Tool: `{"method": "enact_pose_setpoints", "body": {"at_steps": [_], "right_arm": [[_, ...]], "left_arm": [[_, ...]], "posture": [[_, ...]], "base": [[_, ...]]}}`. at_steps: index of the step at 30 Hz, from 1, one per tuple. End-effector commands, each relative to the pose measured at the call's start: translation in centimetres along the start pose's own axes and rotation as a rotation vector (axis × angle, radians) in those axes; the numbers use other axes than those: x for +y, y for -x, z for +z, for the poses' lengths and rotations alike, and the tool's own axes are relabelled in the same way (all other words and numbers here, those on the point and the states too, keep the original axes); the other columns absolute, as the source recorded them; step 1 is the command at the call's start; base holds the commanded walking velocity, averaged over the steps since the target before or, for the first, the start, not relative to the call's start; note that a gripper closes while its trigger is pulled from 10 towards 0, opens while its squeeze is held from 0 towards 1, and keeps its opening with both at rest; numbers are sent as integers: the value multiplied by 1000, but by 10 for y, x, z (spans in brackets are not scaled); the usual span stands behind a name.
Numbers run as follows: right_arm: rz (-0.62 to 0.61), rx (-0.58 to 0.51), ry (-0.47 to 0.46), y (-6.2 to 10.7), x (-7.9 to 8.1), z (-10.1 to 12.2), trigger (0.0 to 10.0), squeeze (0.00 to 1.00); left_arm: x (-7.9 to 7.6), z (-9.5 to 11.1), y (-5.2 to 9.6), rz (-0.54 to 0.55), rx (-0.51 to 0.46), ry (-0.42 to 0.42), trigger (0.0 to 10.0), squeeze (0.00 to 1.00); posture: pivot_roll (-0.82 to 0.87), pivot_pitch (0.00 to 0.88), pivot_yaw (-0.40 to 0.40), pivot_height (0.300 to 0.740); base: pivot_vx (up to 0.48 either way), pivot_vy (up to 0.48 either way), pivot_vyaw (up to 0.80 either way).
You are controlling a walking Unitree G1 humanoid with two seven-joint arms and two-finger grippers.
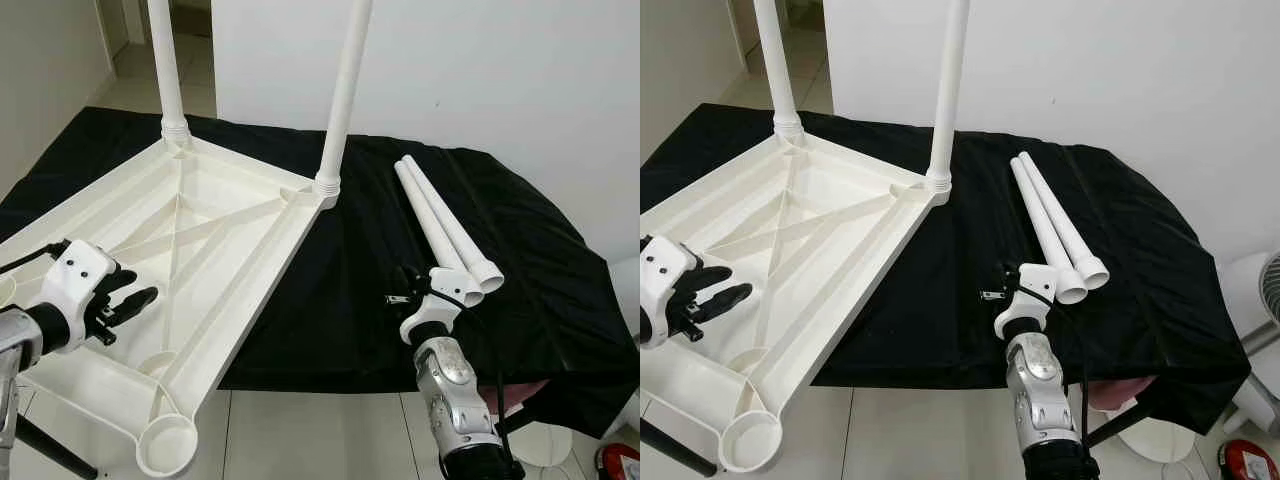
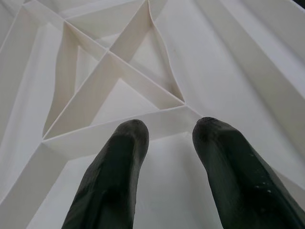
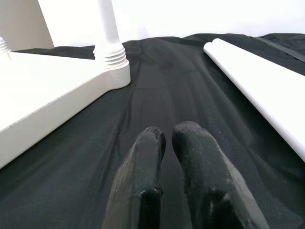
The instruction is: Building children table
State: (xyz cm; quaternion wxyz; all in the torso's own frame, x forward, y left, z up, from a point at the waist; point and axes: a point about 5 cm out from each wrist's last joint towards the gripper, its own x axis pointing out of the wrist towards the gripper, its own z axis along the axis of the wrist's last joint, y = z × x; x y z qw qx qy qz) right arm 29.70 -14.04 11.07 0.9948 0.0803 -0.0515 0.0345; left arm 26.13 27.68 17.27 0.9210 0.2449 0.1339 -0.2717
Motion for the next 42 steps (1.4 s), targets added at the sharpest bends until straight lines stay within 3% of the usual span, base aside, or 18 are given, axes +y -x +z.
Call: {"method": "enact_pose_setpoints", "body": {"at_steps": [1,6,11,12,14,18,24,36,37,42], "right_arm": [[-17,4,-3,0,-3,-1,10000,0],[-18,5,-2,0,-4,0,10000,0],[-18,5,-1,0,-4,0,10000,0],[-19,5,-1,0,-4,0,10000,0],[-19,5,-2,0,-3,0,10000,0],[-18,6,-4,0,-3,-1,10000,0],[-18,10,-5,0,-2,-2,10000,0],[-40,2,-3,4,-5,-1,10000,0],[-45,0,-1,5,-6,-1,10000,0],[-52,-3,2,6,-8,0,10000,0]], "left_arm": [[3,-9,-2,142,68,-73,10000,0],[-11,-23,-8,62,176,-180,10000,0],[-21,-23,-13,9,170,-195,10000,0],[-37,-22,-22,-60,135,-171,10000,0],[-46,-22,-27,-103,120,-165,10000,0],[-48,-24,-30,-112,121,-168,10000,0],[-61,-15,-46,-154,53,-136,10000,0],[-74,9,-68,-161,-77,-22,10000,0],[-83,20,-77,-165,-125,15,10000,0],[-93,32,-85,-157,-185,73,10000,0]], "posture": [[55,0,-111,740],[50,0,-109,740],[50,0,-109,740],[46,0,-109,740],[46,0,-109,740],[46,0,-106,740],[39,0,-92,740],[11,0,-70,740],[-4,0,-57,740],[-9,0,-57,740]], "base": [[0,0,0],[0,0,0],[0,0,0],[0,0,0],[0,0,0],[0,0,0],[0,0,0],[0,0,0],[0,0,0],[0,0,0]]}}
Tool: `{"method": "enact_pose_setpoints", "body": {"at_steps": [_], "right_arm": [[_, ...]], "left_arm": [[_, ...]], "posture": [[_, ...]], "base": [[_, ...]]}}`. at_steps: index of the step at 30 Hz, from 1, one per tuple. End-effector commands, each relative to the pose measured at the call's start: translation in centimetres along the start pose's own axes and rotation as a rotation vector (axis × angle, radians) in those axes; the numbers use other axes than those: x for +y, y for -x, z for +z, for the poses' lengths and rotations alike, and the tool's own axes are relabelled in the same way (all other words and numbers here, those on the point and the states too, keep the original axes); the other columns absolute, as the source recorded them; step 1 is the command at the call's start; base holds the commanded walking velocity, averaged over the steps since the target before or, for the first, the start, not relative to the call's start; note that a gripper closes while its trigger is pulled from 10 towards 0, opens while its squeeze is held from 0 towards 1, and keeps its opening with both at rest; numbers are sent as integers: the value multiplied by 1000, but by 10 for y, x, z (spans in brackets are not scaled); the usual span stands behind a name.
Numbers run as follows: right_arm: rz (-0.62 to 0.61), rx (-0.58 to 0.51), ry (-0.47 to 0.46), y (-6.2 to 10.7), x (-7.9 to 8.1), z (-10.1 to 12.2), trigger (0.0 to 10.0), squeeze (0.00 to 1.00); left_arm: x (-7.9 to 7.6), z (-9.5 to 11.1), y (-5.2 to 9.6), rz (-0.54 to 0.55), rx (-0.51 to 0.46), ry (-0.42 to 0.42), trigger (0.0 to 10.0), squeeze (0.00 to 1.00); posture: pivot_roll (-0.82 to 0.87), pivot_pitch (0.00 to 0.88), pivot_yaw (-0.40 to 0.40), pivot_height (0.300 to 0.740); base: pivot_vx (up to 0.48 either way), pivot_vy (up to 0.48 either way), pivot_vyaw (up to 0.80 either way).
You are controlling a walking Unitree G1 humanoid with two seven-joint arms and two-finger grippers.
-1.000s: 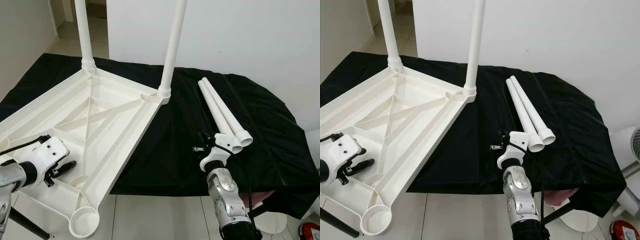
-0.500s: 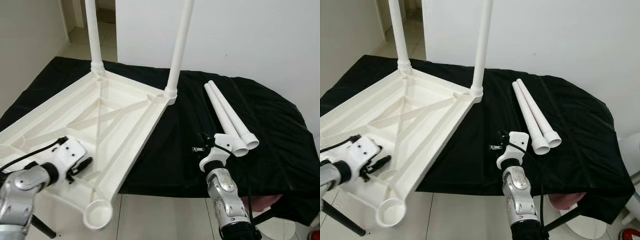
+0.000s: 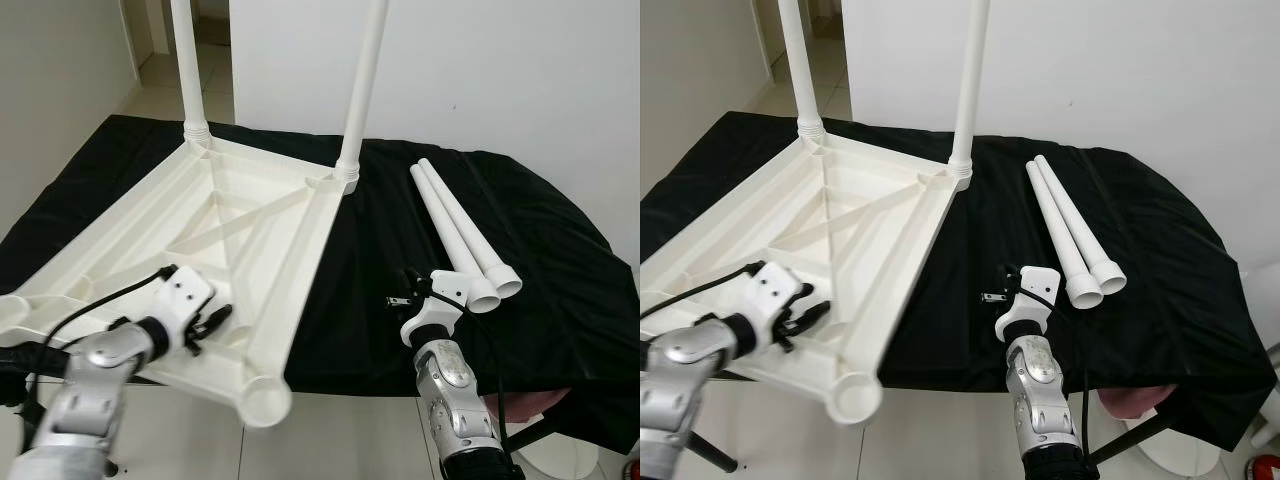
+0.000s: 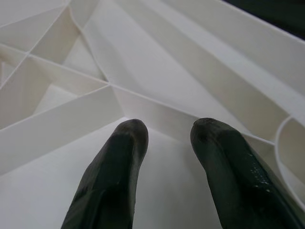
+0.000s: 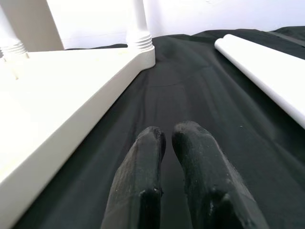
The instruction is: Building children table
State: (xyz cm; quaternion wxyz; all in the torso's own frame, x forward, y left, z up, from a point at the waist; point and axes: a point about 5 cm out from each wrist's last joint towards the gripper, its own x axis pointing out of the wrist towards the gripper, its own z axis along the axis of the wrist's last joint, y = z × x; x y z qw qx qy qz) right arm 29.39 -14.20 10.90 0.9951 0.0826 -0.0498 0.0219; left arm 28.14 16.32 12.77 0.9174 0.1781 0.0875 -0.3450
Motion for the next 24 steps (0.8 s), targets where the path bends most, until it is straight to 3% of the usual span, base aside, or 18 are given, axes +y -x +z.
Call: {"method": "enact_pose_setpoints", "body": {"at_steps": [1,9,14,20,21,22,24], "right_arm": [[-30,-7,6,1,-7,1,10000,0],[-20,-8,7,-1,-5,2,10000,0],[3,-3,8,-4,-2,1,10000,0],[10,2,12,-5,-2,0,10000,0],[9,2,16,-5,-4,1,10000,0],[2,2,19,-5,-7,1,10000,0],[-8,0,21,-5,-9,2,10000,0]], "left_arm": [[-5,12,-8,1,-70,36,10000,0],[9,20,-6,93,-133,79,10000,0],[51,24,18,228,-202,138,10000,0],[56,23,26,237,-214,80,10000,0],[52,16,30,189,-192,101,10000,82],[47,10,34,144,-177,127,10000,1000],[43,4,38,107,-160,158,10000,1000]], "posture": [[-7,0,-59,740],[2,0,-67,740],[31,0,-91,740],[37,0,-92,740],[39,0,-92,740],[39,0,-92,740],[39,0,-91,740]], "base": [[0,0,0],[0,0,0],[0,0,0],[0,0,0],[0,0,0],[0,0,0],[0,0,0]]}}
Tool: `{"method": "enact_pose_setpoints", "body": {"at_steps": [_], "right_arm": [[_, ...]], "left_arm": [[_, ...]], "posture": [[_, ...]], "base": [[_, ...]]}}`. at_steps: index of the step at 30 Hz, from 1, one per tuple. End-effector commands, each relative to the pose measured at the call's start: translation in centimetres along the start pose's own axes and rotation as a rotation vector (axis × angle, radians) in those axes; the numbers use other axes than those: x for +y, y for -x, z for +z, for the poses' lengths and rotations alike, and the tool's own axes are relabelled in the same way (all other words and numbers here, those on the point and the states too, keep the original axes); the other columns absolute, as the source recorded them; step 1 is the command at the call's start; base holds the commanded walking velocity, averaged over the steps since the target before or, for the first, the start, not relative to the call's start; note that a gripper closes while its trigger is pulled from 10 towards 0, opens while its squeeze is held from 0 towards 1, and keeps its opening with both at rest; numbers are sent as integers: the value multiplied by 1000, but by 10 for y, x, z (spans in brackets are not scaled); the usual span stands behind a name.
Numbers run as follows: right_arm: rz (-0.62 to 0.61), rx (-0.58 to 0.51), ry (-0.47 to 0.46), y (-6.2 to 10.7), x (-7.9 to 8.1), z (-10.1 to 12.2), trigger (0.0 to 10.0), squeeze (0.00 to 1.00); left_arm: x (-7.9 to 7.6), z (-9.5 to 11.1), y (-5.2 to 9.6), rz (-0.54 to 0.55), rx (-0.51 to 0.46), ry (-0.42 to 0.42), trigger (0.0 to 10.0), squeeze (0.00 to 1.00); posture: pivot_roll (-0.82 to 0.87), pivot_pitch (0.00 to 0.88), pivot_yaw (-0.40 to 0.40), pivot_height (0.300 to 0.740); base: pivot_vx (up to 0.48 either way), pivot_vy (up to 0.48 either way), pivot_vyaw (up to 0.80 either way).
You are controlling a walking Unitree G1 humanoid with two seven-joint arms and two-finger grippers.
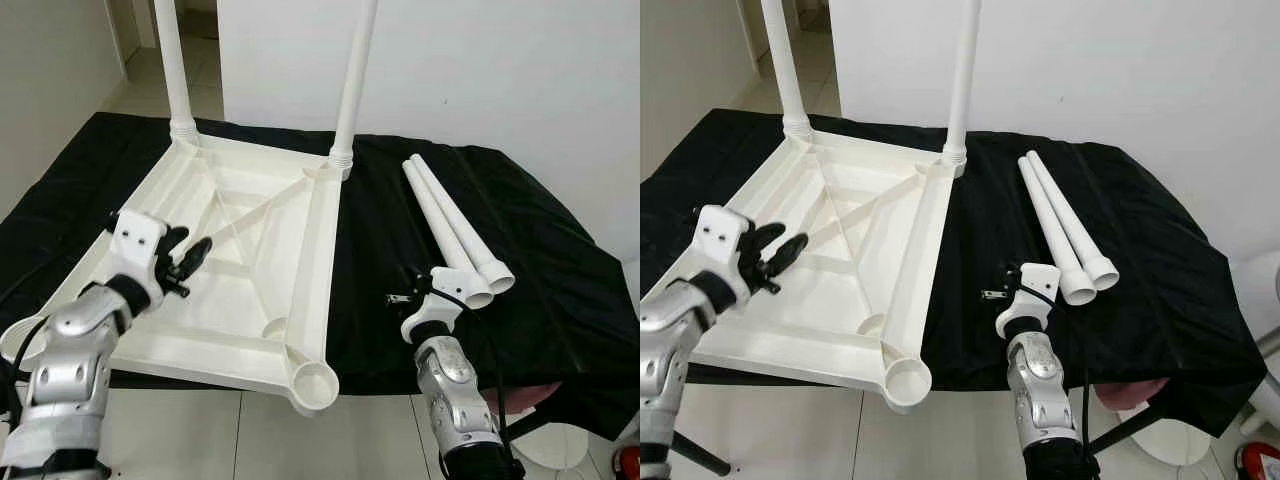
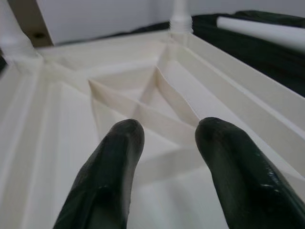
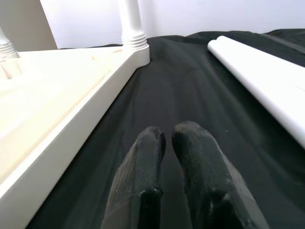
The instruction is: Building children table
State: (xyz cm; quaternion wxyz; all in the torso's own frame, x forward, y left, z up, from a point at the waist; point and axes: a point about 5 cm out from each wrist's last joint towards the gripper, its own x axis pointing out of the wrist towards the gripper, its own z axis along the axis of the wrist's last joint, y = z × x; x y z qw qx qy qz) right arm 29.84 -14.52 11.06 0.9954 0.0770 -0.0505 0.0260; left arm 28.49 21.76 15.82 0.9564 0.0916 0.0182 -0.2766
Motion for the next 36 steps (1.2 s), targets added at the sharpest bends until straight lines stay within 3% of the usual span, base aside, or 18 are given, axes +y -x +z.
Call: {"method": "enact_pose_setpoints", "body": {"at_steps": [1,7,8,9,23,30,36], "right_arm": [[-24,0,12,0,-8,0,10000,0],[-24,1,18,1,-10,0,10000,0],[-22,2,21,2,-11,0,10000,0],[-22,4,23,2,-11,0,10000,0],[-19,4,38,0,-14,0,10000,0],[-29,2,34,2,-14,-1,10000,0],[-21,6,34,1,-13,-2,10000,0]], "left_arm": [[-6,-7,3,-72,27,46,10000,1000],[-15,-17,11,-143,86,9,10000,1000],[-17,-18,12,-176,105,2,10000,455],[-20,-19,13,-209,112,-12,10000,0],[-29,-22,5,-378,186,-91,10000,0],[-22,-6,5,-394,120,-54,10000,0],[-32,-9,11,-484,128,-50,10000,0]], "posture": [[39,0,-91,740],[30,0,-91,740],[30,0,-93,740],[30,0,-94,740],[27,0,-87,740],[24,0,-80,740],[33,0,-84,740]], "base": [[0,0,0],[0,0,0],[0,0,0],[0,0,0],[0,0,0],[0,0,0],[0,0,0]]}}
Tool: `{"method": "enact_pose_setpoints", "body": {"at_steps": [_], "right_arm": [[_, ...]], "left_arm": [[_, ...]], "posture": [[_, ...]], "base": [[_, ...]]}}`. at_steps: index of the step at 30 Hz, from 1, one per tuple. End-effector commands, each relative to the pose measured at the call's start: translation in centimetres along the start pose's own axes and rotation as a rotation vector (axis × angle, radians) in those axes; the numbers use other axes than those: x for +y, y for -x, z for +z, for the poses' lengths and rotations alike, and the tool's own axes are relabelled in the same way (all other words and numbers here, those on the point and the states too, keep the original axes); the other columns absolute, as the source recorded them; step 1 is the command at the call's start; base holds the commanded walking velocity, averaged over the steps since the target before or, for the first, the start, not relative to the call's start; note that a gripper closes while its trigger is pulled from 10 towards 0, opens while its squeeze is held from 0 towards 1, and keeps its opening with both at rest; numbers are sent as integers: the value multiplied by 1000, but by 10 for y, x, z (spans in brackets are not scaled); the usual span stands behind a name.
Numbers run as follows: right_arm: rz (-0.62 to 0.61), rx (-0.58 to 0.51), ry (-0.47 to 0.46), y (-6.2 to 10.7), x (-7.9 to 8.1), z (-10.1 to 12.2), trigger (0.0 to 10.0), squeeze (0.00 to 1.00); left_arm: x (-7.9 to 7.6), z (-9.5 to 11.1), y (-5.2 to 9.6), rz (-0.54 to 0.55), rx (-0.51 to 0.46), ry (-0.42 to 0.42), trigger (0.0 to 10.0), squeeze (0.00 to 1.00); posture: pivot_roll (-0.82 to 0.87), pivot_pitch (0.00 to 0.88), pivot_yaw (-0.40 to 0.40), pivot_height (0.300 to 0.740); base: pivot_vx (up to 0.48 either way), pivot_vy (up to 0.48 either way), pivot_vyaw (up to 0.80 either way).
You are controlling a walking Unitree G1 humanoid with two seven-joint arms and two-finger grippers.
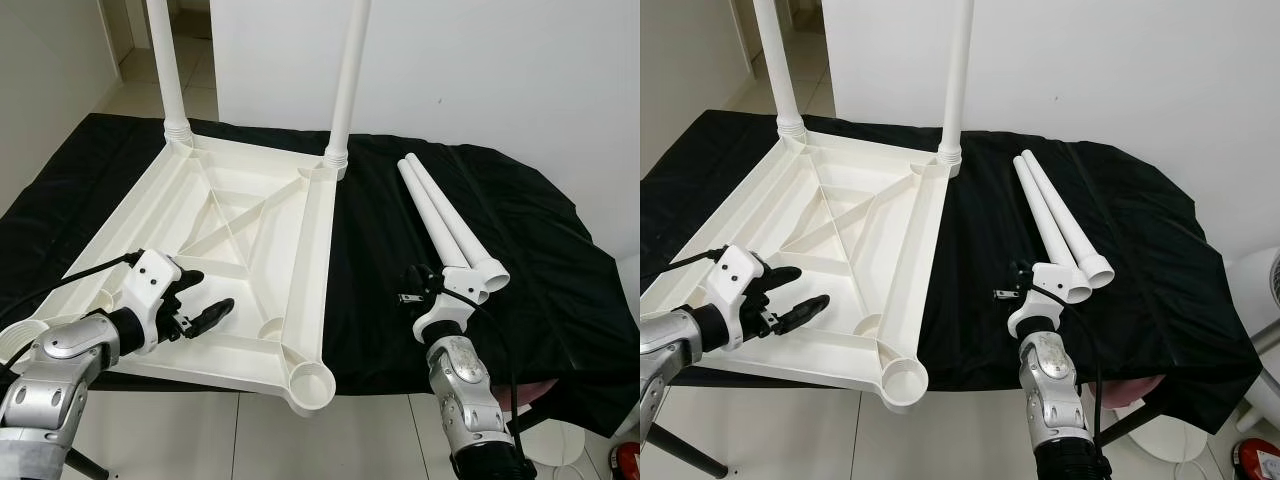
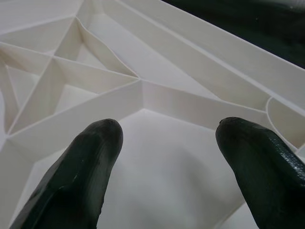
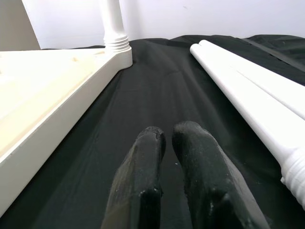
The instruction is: Building children table
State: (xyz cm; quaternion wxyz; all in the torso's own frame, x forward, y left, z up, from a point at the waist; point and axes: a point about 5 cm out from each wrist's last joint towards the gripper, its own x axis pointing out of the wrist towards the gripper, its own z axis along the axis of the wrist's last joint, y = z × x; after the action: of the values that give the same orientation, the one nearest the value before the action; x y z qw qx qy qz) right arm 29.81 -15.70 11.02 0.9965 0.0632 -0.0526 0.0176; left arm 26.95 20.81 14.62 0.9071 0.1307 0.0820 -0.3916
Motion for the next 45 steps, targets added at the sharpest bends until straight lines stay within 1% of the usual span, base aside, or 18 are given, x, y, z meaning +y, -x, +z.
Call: {"method": "enact_pose_setpoints", "body": {"at_steps": [1,2,5,12,21,22,26,32,34,35,37,39,42,45], "right_arm": [[-6,10,6,0,-1,-4,10000,0],[1,11,8,-1,-1,-4,10000,0],[6,12,9,-1,0,-4,10000,0],[20,17,15,-2,0,-4,10000,0],[27,22,22,-1,0,-5,10000,0],[26,23,23,0,0,-5,10000,0],[25,25,25,1,-1,-6,10000,0],[30,30,27,2,0,-8,10000,0],[30,30,27,1,0,-8,10000,0],[33,31,29,1,0,-7,10000,0],[33,31,29,1,0,-7,10000,0],[36,31,30,2,-1,-7,10000,0],[38,32,31,2,0,-7,10000,0],[39,33,31,3,0,-7,10000,0]], "left_arm": [[-14,1,0,-225,-1,-12,10000,0],[-20,-3,-1,-258,29,-28,10000,0],[-25,-8,-1,-282,59,-49,10000,0],[-30,-8,-3,-330,64,-64,10000,0],[-33,-9,-4,-360,83,-84,10000,0],[-30,-7,-2,-354,82,-81,10000,0],[-29,-6,2,-362,86,-81,10000,0],[-37,-11,4,-398,115,-102,10000,0],[-37,-11,4,-400,116,-104,10000,0],[-41,-9,4,-412,108,-106,10000,0],[-41,-9,4,-412,108,-106,10000,0],[-51,-8,1,-438,101,-111,10000,0],[-55,-10,-1,-447,109,-119,10000,0],[-55,-11,-2,-442,117,-120,10000,0]], "posture": [[33,0,-84,740],[39,0,-90,740],[42,0,-92,740],[43,0,-101,740],[37,0,-100,740],[35,0,-98,740],[36,0,-98,740],[37,0,-100,740],[37,0,-100,740],[39,0,-107,740],[39,0,-107,740],[39,0,-110,740],[38,0,-112,740],[37,0,-111,740]], "base": [[0,0,0],[0,0,0],[0,0,0],[0,0,0],[0,0,0],[0,0,0],[0,0,0],[0,0,0],[0,0,0],[0,0,0],[0,0,0],[0,0,0],[0,0,0],[0,0,0]]}}
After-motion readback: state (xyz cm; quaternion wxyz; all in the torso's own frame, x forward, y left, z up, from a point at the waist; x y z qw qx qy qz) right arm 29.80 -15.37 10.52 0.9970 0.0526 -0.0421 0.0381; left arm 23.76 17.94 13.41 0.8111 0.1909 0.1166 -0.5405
